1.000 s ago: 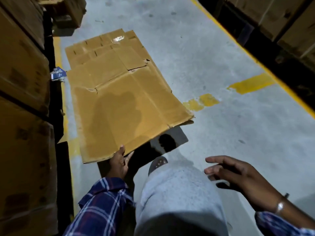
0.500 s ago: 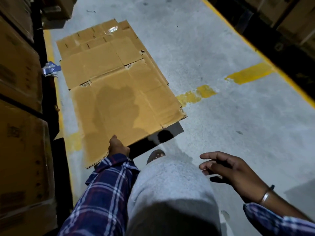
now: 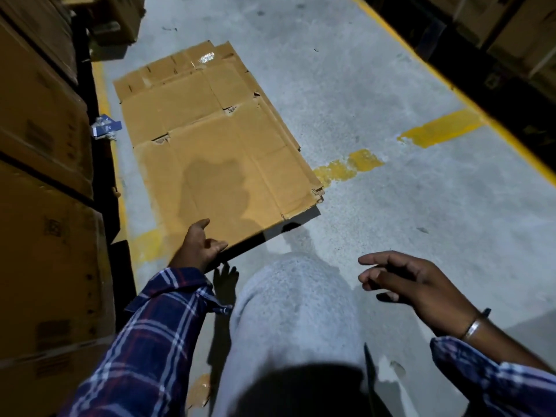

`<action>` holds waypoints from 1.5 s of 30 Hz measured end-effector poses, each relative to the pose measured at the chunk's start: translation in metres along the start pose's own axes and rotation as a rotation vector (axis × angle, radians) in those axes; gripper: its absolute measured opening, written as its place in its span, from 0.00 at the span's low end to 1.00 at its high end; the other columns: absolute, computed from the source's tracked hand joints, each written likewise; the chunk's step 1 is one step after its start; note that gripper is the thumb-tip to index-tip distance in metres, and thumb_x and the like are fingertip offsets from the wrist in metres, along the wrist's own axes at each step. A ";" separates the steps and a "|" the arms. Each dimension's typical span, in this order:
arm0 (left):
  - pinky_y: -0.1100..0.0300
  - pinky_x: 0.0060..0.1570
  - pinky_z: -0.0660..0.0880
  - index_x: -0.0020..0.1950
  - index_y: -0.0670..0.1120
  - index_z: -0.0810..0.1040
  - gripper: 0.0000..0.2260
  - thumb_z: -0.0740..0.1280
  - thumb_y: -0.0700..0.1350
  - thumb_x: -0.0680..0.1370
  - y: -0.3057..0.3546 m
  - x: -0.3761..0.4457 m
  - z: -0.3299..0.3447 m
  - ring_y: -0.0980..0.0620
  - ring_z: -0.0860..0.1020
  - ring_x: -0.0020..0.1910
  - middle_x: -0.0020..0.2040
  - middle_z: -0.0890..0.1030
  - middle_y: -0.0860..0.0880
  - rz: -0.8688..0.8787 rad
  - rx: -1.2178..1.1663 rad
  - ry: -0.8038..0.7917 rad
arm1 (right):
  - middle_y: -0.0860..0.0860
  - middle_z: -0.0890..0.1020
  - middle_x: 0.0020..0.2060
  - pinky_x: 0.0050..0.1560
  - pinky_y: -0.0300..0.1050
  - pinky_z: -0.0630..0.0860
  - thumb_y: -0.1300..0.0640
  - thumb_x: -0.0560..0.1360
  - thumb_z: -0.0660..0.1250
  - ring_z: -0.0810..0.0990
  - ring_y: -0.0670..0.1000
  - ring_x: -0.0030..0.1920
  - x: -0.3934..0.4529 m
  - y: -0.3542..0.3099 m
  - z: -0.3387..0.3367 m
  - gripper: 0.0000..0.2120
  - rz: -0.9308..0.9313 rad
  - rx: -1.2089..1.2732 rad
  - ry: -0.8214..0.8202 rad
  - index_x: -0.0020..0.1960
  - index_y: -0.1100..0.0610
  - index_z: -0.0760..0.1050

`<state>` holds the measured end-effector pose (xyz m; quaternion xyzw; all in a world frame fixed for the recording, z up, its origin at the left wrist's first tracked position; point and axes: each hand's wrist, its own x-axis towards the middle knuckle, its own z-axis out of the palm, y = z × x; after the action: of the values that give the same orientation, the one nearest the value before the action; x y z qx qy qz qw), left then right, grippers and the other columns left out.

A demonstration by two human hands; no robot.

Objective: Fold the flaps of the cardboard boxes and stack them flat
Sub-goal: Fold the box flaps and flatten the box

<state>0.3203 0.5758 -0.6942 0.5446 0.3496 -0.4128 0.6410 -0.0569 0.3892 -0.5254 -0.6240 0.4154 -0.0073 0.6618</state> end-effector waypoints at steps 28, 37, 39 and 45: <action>0.46 0.61 0.77 0.63 0.49 0.81 0.20 0.69 0.56 0.74 -0.257 -0.534 0.197 0.52 0.85 0.55 0.55 0.87 0.51 0.875 1.398 -1.397 | 0.58 0.86 0.48 0.43 0.37 0.77 0.64 0.82 0.64 0.84 0.50 0.45 -0.415 0.048 -0.186 0.09 -0.475 0.212 1.067 0.59 0.59 0.81; 0.57 0.49 0.79 0.64 0.49 0.80 0.10 0.68 0.47 0.82 -0.484 -0.570 0.206 0.52 0.84 0.55 0.56 0.86 0.48 0.497 1.289 -1.591 | 0.54 0.85 0.54 0.63 0.54 0.78 0.58 0.78 0.72 0.82 0.55 0.56 -0.482 0.218 -0.285 0.09 0.056 0.269 1.473 0.57 0.53 0.83; 0.58 0.49 0.80 0.68 0.49 0.77 0.15 0.69 0.48 0.82 -0.525 -0.561 0.209 0.51 0.83 0.58 0.59 0.84 0.47 0.464 1.319 -1.563 | 0.54 0.84 0.56 0.65 0.57 0.77 0.51 0.75 0.74 0.81 0.57 0.58 -0.492 0.259 -0.301 0.13 0.205 0.368 1.597 0.58 0.53 0.83; 0.55 0.61 0.74 0.78 0.49 0.67 0.27 0.70 0.52 0.81 -0.608 -0.512 0.218 0.47 0.75 0.69 0.73 0.75 0.46 0.602 1.572 -1.287 | 0.57 0.81 0.62 0.65 0.54 0.74 0.42 0.77 0.71 0.78 0.61 0.63 -0.515 0.314 -0.325 0.25 0.383 0.499 1.807 0.67 0.57 0.78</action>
<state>-0.4451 0.3965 -0.4483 0.5491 -0.5707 -0.5577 0.2486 -0.7353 0.4642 -0.4682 -0.1449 0.8507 -0.4662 0.1950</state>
